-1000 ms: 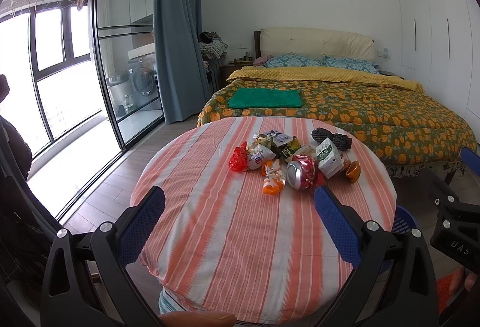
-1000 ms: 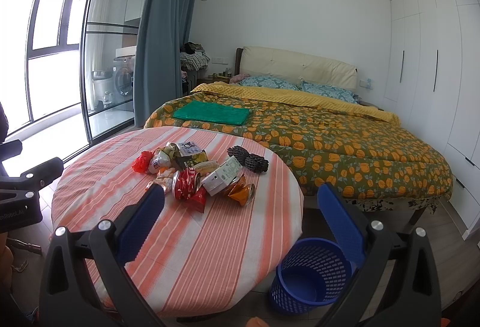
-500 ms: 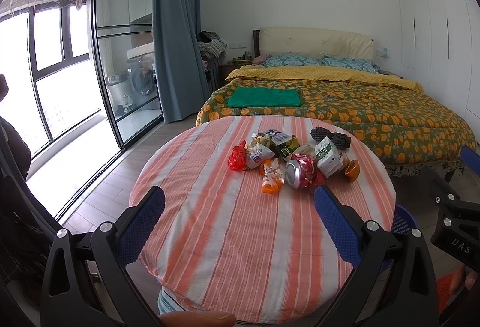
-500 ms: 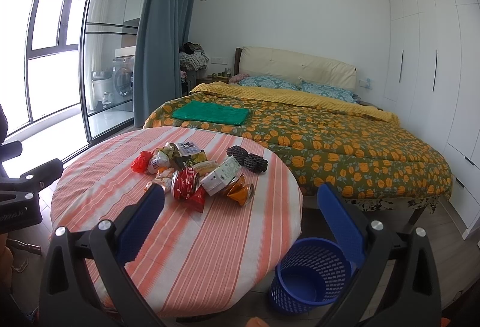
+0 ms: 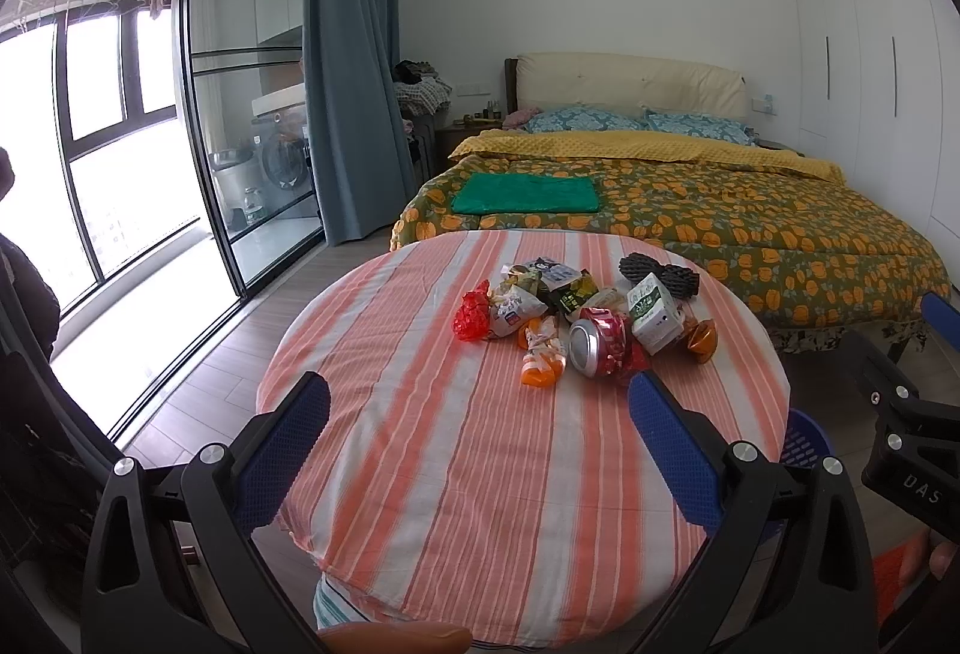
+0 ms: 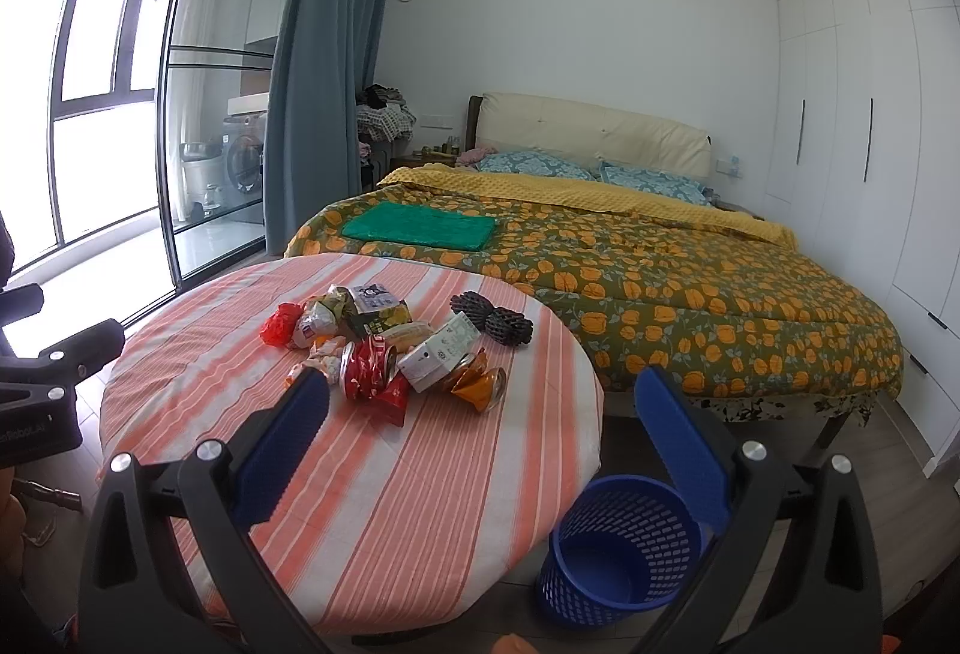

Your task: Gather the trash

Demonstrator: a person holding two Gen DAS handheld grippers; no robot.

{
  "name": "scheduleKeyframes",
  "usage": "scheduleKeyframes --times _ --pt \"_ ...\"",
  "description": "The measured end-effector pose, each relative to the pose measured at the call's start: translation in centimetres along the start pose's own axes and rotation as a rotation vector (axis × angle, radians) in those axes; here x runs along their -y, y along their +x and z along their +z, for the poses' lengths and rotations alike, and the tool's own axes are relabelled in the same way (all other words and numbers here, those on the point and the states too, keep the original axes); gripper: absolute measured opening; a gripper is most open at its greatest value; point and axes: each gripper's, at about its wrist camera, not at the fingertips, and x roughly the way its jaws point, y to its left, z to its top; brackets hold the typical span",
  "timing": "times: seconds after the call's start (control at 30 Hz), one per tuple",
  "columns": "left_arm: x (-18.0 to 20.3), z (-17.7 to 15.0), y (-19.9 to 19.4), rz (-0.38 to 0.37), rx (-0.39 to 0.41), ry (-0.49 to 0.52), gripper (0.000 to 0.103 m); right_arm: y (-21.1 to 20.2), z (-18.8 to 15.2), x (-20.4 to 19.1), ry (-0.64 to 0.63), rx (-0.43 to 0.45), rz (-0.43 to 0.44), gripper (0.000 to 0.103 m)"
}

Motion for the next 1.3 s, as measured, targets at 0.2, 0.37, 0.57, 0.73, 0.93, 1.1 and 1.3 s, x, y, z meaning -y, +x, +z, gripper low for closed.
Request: scheduleKeyframes --times 0.2,0.37,0.57,0.73,0.93,1.1,1.3 --pt "0.1 0.0 0.0 0.001 0.0 0.002 0.099 0.0 0.0 0.0 -0.001 0.0 0.001 0.098" --pt "0.4 -0.3 0.0 0.0 0.0 0.005 0.099 0.0 0.0 0.0 -0.001 0.001 0.0 0.098" --pt "0.4 -0.3 0.0 0.001 -0.001 0.005 0.099 0.1 -0.1 0.4 0.0 0.002 0.0 0.098" --pt "0.4 -0.3 0.0 -0.001 -0.002 0.004 0.099 0.0 -0.1 0.2 0.0 0.0 0.001 0.098" --pt "0.4 -0.2 0.1 0.001 -0.002 0.005 0.099 0.1 -0.1 0.3 -0.001 0.0 0.0 0.098" --pt "0.5 -0.4 0.0 0.001 -0.002 0.005 0.099 0.2 -0.2 0.9 0.001 -0.002 -0.002 0.098" --pt "0.6 -0.5 0.1 -0.001 -0.004 0.005 0.099 0.2 -0.3 1.4 -0.002 -0.002 -0.005 0.098"
